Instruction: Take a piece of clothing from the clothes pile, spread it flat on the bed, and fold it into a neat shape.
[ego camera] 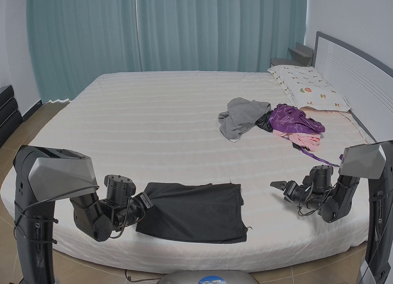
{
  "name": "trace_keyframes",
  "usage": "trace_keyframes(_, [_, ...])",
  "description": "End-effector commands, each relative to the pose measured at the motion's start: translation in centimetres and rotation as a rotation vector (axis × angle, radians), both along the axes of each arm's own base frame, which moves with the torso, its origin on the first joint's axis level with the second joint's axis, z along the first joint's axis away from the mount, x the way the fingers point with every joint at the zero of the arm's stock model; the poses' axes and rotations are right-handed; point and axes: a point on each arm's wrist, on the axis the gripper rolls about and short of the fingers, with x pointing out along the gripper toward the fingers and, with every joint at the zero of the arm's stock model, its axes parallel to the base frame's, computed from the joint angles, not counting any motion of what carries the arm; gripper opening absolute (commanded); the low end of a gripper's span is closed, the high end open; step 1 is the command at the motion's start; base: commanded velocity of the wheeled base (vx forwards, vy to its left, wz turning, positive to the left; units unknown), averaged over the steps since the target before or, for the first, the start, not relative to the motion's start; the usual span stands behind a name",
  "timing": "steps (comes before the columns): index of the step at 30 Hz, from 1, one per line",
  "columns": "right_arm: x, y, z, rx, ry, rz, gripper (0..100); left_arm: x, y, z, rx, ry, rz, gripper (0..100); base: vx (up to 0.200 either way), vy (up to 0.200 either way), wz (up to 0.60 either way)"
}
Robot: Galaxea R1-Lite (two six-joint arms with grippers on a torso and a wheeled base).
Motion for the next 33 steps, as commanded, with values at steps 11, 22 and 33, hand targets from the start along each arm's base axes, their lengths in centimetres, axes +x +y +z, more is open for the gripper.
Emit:
trace_keyframes(11, [-0.04, 0.03, 0.00, 0.000, 0.001, 0.001, 100, 0.13, 0.22, 0.07, 0.003, 0.004, 0.008, 0, 0.000, 0.200, 0.00])
trace_keyframes(22, [-0.08, 0.08, -0.02, 0.000, 0.003, 0.003, 100, 0.07, 0.30, 0.01, 0.014, 0.034, 0.013, 0, 0.000, 0.200, 0.00])
trace_keyframes(33, [-0.07, 0.08, -0.01, 0.000, 0.001, 0.003, 100, -0.08, 0.36, -0.05, 0.023, 0.055, 0.014, 0, 0.000, 0.200, 0.00])
